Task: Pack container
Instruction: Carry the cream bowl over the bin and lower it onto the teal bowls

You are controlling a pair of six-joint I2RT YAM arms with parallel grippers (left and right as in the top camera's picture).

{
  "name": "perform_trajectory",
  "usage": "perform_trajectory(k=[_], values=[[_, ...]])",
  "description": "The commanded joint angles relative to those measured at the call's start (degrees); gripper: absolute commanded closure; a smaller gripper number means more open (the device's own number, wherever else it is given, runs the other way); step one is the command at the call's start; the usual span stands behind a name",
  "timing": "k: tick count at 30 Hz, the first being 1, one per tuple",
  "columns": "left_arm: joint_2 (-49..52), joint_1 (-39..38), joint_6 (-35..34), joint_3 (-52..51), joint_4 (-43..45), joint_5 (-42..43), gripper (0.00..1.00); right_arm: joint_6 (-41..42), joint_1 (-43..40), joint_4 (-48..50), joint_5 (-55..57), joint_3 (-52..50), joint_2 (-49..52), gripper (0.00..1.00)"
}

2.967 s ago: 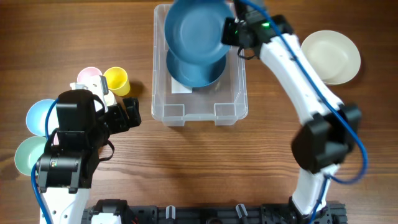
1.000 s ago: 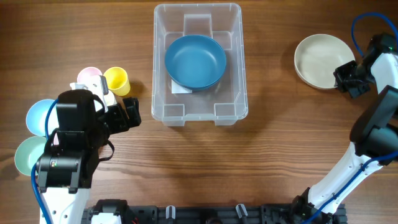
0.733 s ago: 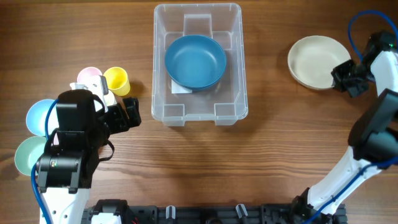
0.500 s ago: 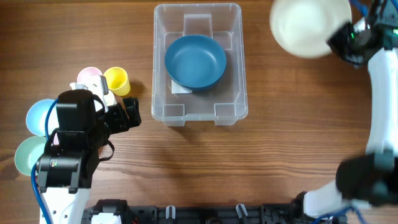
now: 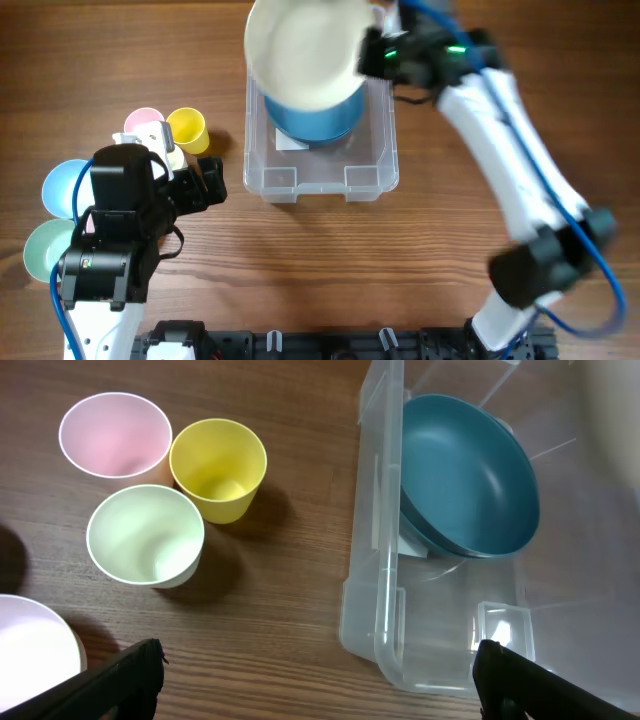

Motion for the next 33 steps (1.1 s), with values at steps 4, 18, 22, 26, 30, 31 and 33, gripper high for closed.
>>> perform_trajectory(k=[4, 18, 22, 26, 30, 31, 33], values=[[0.0, 0.28, -0.52, 1.07, -0.28, 0.9, 0.0, 4.28, 0.48, 1.11, 1.81, -0.57, 10.34, 0.96], [0.0, 0.28, -0.52, 1.07, -0.28, 0.9, 0.0, -2.95, -0.13, -2.69, 2.69, 0.52, 1.81, 0.63], [0.0, 0.28, -0.52, 1.07, -0.26, 0.87, 0.0, -11.78, 1.18, -10.14, -1.07, 0.5, -4.13, 0.82], [0.0, 0.28, -0.52, 1.07, -0.26, 0.87, 0.0, -16.39, 3.76, -18.58, -1.84, -0.57, -3.69, 0.96], [0.0, 0.28, -0.52, 1.07, -0.28, 0.9, 0.0, -18.4, 6.73, -18.62, -2.32, -5.53, -1.18, 0.96], [0.0, 0.28, -0.52, 1.07, -0.28, 0.87, 0.0, -18.45, 7.89, -18.01, -2.51, -7.65, -0.13, 0.96], [0.0, 0.28, -0.52, 1.07, -0.28, 0.9, 0.0, -18.45, 9.16, -17.09, -2.49, -9.66, 1.64, 0.96]])
